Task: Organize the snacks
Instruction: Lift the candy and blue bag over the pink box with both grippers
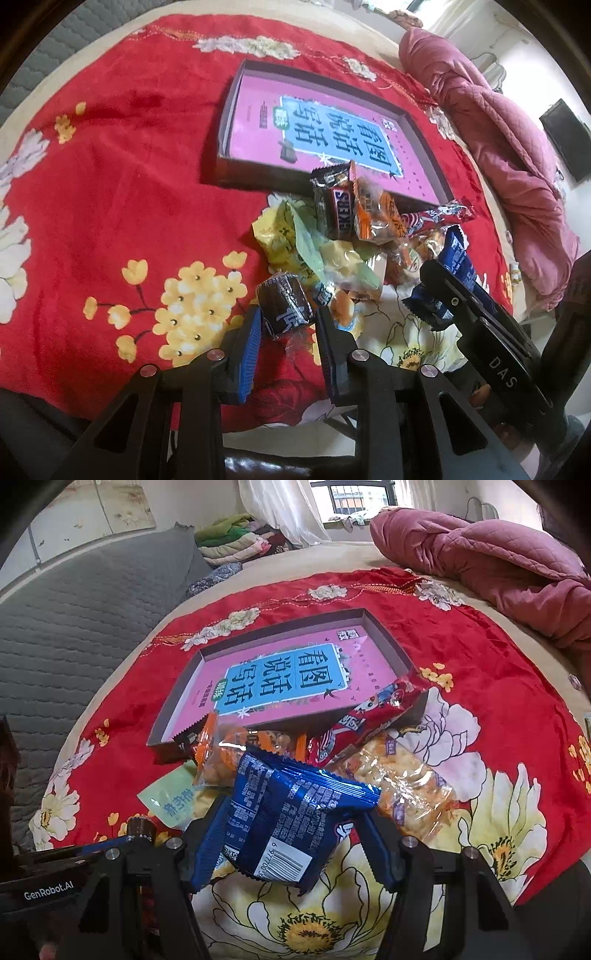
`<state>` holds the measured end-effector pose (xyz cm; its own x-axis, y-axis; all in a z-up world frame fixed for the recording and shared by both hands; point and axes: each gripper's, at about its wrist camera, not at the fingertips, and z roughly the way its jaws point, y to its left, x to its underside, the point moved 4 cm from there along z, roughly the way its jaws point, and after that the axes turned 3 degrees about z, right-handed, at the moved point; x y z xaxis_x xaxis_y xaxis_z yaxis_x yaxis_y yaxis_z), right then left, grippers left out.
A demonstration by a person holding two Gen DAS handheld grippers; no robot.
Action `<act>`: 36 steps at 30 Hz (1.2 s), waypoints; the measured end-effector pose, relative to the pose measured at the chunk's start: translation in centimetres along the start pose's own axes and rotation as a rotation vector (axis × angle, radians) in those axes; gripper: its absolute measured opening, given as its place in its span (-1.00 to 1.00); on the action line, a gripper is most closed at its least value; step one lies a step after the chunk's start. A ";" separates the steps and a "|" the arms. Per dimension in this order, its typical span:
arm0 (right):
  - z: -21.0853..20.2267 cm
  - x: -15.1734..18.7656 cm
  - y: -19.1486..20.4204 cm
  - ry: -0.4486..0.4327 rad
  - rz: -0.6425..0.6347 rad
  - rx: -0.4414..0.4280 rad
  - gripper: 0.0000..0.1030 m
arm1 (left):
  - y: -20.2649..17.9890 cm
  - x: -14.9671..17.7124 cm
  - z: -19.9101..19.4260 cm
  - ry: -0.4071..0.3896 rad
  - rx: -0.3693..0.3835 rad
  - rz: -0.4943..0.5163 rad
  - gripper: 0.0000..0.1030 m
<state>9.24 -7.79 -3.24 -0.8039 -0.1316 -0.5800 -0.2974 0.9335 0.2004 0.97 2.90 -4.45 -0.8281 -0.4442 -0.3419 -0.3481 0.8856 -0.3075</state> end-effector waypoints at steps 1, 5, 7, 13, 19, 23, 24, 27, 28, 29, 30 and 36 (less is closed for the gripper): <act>-0.1 -0.1 0.0 -0.004 -0.001 0.000 0.29 | 0.0 -0.1 -0.1 -0.005 -0.001 0.001 -0.41; -0.7 -0.5 0.1 -0.032 -0.009 -0.006 0.29 | -0.1 -0.4 -0.9 -0.033 -0.010 0.019 -0.41; -0.9 -0.6 0.2 -0.044 -0.014 -0.012 0.29 | -0.2 -0.5 -1.2 -0.042 -0.016 0.025 -0.41; -1.3 -0.9 0.7 -0.068 -0.042 -0.012 0.29 | -0.3 -0.9 -1.6 -0.064 -0.022 0.036 -0.41; -1.7 -1.2 1.2 -0.094 -0.066 -0.014 0.29 | -0.2 -1.3 -1.8 -0.078 -0.028 0.038 -0.41; -1.9 -1.5 1.5 -0.111 -0.080 -0.019 0.29 | -0.1 -1.8 -1.9 -0.088 -0.035 0.037 -0.41; -1.9 -1.6 1.5 -0.114 -0.081 -0.021 0.29 | -0.1 -1.9 -1.9 -0.090 -0.037 0.036 -0.41; -2.0 -1.8 1.6 -0.123 -0.086 -0.020 0.29 | -0.1 -2.1 -1.8 -0.092 -0.041 0.034 -0.41; -2.0 -1.9 1.6 -0.126 -0.085 -0.021 0.29 | 0.0 -2.2 -1.8 -0.093 -0.040 0.032 -0.41; -2.0 -2.0 1.6 -0.130 -0.087 -0.022 0.29 | 0.0 -2.3 -1.8 -0.095 -0.040 0.031 -0.41; -2.0 -2.0 1.6 -0.133 -0.088 -0.022 0.29 | -0.1 -2.4 -1.8 -0.097 -0.041 0.030 -0.41; -2.0 -2.3 1.8 -0.145 -0.092 -0.023 0.29 | 0.0 -2.8 -1.9 -0.109 -0.046 0.027 -0.41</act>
<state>9.60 -6.48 0.03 -0.6907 -0.1653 -0.7040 -0.3796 0.9115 0.1585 2.49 4.39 -1.83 -0.7856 -0.4303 -0.4447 -0.3486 0.9015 -0.2565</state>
